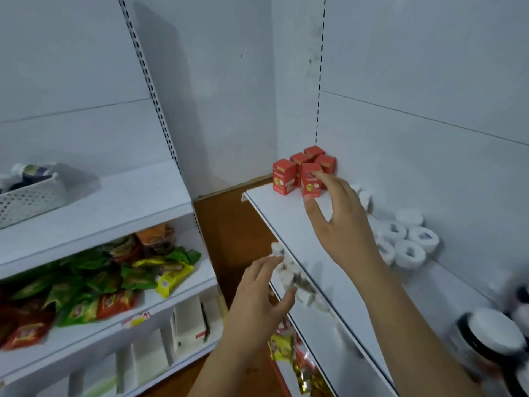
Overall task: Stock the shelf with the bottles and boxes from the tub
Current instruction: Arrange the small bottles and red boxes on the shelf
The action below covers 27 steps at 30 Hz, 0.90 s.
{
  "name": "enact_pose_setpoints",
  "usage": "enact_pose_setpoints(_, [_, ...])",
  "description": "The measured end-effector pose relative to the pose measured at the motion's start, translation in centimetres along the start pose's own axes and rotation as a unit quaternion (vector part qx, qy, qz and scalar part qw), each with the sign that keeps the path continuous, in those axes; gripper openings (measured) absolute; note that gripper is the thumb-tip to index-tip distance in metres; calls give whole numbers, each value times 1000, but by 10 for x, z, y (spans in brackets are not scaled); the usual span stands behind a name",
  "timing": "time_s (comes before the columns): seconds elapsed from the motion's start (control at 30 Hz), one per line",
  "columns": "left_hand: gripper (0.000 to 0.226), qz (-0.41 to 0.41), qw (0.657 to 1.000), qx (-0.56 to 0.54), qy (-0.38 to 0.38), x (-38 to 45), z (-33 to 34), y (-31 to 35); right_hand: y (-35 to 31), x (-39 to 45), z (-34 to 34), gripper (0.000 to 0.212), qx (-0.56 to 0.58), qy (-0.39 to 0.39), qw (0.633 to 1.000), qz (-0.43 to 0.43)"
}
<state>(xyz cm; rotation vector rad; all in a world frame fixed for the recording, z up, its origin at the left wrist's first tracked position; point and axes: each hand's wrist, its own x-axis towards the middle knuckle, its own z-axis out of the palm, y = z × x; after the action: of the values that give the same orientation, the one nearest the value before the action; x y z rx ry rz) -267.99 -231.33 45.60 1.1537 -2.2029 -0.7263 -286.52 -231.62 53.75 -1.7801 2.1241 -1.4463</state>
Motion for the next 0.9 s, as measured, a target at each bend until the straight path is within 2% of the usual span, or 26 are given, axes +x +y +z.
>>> enact_pose_setpoints(0.17, [51,-27,999,12,-13,103,-11,-45,26,90,48,46,33,25,998,42])
enact_pose_setpoints(0.33, [51,-30,999,6,-18,173,-17,-75,49,150,81,41,30,33,996,79])
enact_pose_setpoints(0.5, [49,21,999,-6,-37,244,-15,-86,73,201,98,43,-12,62,993,104])
enact_pose_setpoints(0.67, [40,96,989,-102,-47,325,-27,-83,97,242,106,45,-54,100,985,131])
enact_pose_setpoints(0.73, [42,123,984,-120,-46,366,-33,-83,104,255,106,45,-67,122,977,162])
enact_pose_setpoints(0.9, [46,132,976,-140,-104,457,-33,-77,124,278,119,49,-97,148,949,259])
